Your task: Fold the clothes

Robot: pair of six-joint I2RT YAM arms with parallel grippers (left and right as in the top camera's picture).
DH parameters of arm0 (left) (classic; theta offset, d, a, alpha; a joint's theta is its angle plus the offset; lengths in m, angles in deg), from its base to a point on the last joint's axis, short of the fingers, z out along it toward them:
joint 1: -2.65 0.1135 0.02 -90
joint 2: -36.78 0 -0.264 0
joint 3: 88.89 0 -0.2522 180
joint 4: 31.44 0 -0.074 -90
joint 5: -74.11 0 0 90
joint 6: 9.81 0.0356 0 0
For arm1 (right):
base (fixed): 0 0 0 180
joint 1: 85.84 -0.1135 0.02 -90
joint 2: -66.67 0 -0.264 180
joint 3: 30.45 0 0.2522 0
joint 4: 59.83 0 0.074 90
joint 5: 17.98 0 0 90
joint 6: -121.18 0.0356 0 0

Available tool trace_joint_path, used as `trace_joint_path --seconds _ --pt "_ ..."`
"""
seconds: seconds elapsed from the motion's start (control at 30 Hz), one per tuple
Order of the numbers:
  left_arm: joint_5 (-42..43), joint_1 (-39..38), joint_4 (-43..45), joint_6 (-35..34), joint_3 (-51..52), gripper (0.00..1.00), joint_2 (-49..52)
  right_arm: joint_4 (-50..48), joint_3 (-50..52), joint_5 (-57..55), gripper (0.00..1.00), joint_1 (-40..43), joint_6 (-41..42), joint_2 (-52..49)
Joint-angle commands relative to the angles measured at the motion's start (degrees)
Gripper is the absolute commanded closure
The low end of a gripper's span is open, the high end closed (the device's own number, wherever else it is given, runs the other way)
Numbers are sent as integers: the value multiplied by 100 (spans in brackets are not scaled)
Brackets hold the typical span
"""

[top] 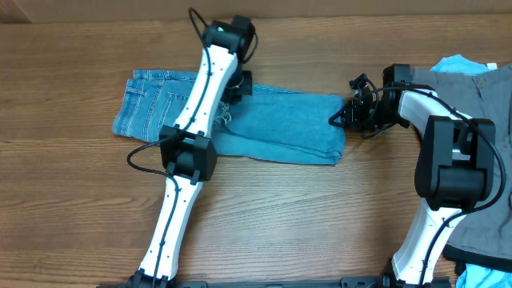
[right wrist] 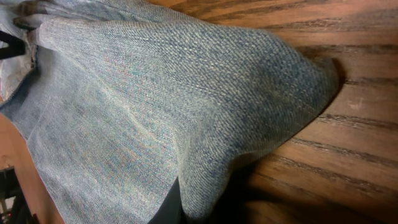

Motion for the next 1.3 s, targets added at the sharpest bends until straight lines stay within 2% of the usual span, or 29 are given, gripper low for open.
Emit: trace_joint_path --seconds 0.0,0.27,0.37,0.53,0.63,0.8,1.1,1.27 --pt "319 -48 -17 -81 236 96 -267 33 -37 -448 96 103 0 -168" --pt "363 -133 514 -184 1823 96 -267 35 -37 -448 96 103 2 -168" --pt "332 -81 553 -57 1703 96 -343 35 -37 -448 96 103 0 -168" --pt "321 22 63 -57 966 96 -909 -17 -37 -448 96 103 0 -168" --pt "334 11 -20 -33 933 96 -1117 -52 -37 -448 96 103 0 -168" --pt "833 -79 -20 -37 1290 96 -1108 -50 -37 -448 96 103 0 -168" --pt "623 -162 -22 -35 2310 96 -1108 -55 -37 -448 96 103 0 -168" --pt "-205 -210 48 -319 2911 96 -1108 -59 -37 -446 96 103 2 -168"
